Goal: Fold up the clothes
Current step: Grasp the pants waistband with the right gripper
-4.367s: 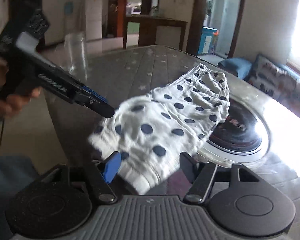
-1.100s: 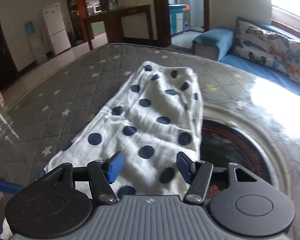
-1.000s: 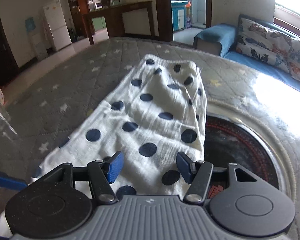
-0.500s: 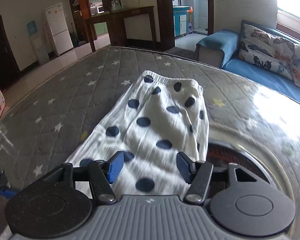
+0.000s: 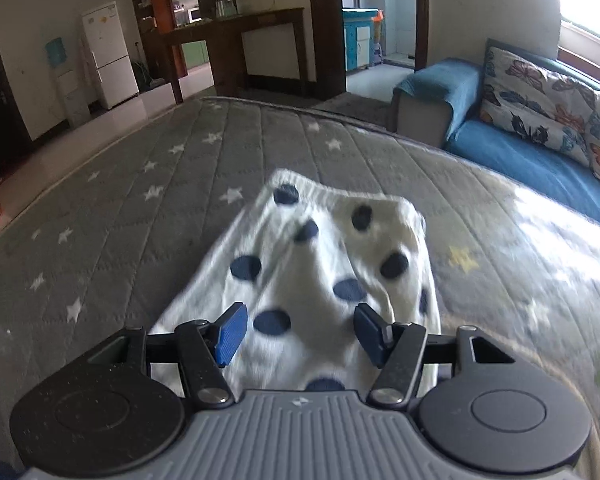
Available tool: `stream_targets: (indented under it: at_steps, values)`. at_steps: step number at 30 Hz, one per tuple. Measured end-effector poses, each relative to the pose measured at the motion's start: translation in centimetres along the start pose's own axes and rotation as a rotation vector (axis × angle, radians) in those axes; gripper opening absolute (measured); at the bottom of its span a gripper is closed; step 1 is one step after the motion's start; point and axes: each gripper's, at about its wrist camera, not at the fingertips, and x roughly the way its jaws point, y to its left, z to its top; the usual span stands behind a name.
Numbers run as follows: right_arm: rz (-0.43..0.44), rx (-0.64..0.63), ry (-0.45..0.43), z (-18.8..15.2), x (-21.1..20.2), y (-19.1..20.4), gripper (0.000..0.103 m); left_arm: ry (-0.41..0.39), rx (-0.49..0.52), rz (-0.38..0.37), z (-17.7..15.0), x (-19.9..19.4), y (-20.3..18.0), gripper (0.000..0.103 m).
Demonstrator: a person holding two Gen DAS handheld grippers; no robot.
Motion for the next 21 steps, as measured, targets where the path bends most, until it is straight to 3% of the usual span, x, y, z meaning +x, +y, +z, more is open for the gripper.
stream_targets:
  at_steps: [6,9,15,21]
  values:
    - [-0.012,-0.009,0.004,0.7,1.3,-0.5,0.067,0.000,0.004,0.001,0.2,0.3,0.1,0.079]
    - [-0.005,0.038,-0.043,1.3,0.5,-1.8,0.072,-0.001,-0.003,-0.008,0.3,0.2,0.4,0.079]
    - [-0.059,0.128,-0.065,2.4,1.2,-5.7,0.072,-0.012,-0.010,-0.006,0.8,-0.1,0.8,0.080]
    - [-0.033,0.167,-0.066,3.2,2.9,-7.7,0.069,-0.017,-0.021,0.019,1.7,0.0,1.4,0.082]
